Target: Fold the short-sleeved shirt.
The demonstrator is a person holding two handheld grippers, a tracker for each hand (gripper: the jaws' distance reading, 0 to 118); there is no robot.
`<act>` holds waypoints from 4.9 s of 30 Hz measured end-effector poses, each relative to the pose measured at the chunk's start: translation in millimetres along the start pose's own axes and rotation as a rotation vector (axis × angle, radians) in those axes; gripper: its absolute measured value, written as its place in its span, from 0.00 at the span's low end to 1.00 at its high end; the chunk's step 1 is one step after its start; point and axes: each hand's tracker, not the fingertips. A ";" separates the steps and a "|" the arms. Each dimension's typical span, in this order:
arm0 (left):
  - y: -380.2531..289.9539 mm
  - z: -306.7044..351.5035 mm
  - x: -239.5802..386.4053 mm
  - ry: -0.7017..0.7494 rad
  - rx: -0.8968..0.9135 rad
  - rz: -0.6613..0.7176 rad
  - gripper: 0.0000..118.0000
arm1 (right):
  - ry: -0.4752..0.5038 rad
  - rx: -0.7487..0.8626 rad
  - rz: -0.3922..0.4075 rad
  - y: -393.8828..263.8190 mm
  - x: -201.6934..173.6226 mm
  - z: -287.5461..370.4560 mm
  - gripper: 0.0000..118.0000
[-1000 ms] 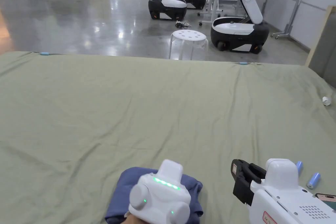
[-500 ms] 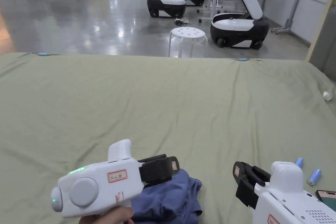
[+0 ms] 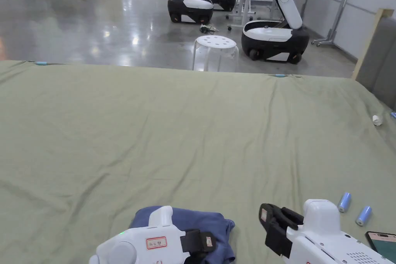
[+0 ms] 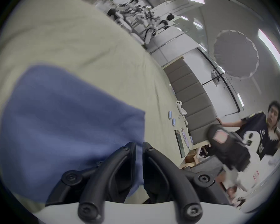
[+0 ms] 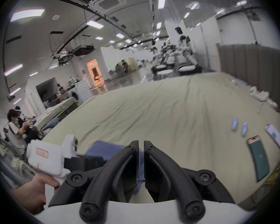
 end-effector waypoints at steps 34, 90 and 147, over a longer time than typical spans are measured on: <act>71.9 89.8 -102.5 0.005 -0.106 0.154 0.21 | 0.349 -0.352 -0.295 -41.6 -3.5 -80.8 0.07; 52.1 115.4 162.3 0.632 0.795 -0.767 0.12 | -0.214 0.357 0.332 137.9 -56.6 19.7 0.07; 73.8 134.4 153.6 0.609 0.810 -0.664 0.87 | -0.194 0.314 0.089 154.0 -70.8 23.0 1.00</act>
